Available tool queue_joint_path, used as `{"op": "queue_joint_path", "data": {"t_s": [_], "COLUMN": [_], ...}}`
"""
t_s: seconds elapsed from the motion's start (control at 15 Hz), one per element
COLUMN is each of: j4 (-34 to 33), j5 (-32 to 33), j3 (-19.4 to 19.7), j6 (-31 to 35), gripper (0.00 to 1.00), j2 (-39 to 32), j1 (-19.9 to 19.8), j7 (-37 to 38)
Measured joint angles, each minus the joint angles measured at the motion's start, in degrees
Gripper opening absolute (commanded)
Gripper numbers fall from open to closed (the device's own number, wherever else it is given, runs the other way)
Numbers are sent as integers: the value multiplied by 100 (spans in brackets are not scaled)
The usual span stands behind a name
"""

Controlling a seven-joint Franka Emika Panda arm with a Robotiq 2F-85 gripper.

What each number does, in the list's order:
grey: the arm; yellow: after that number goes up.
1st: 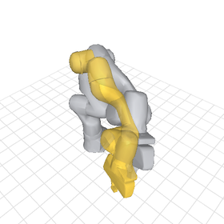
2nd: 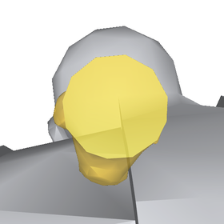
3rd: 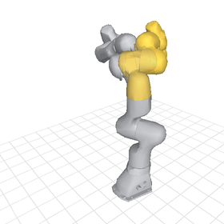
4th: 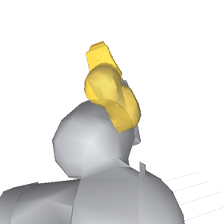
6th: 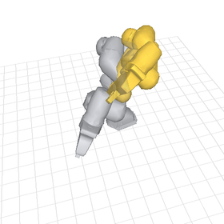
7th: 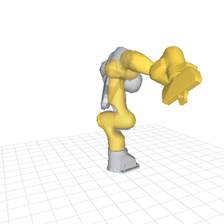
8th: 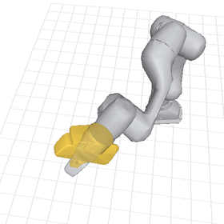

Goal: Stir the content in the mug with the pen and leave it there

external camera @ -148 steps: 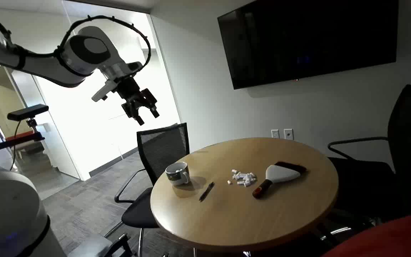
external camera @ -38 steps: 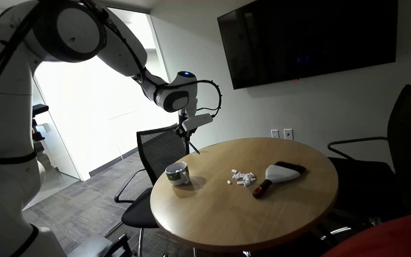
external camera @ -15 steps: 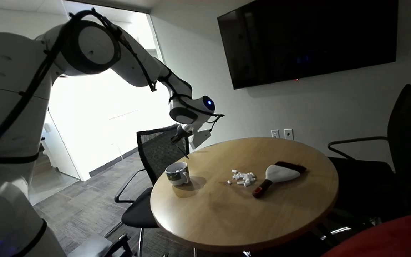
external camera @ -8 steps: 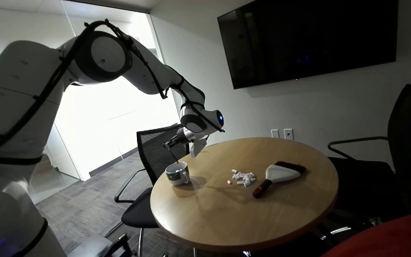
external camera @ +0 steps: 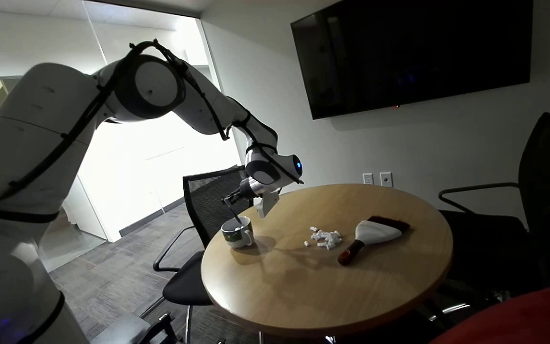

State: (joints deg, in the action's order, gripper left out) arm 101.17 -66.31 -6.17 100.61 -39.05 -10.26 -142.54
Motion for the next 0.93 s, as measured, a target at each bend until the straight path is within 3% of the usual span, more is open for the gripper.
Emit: {"op": "queue_joint_path", "data": {"t_s": [0.93], "j4": [-97], "j5": [0], "j3": [172], "j6": [15], "gripper": [4], "j2": [-477], "j1": [182], "j7": [-6]}}
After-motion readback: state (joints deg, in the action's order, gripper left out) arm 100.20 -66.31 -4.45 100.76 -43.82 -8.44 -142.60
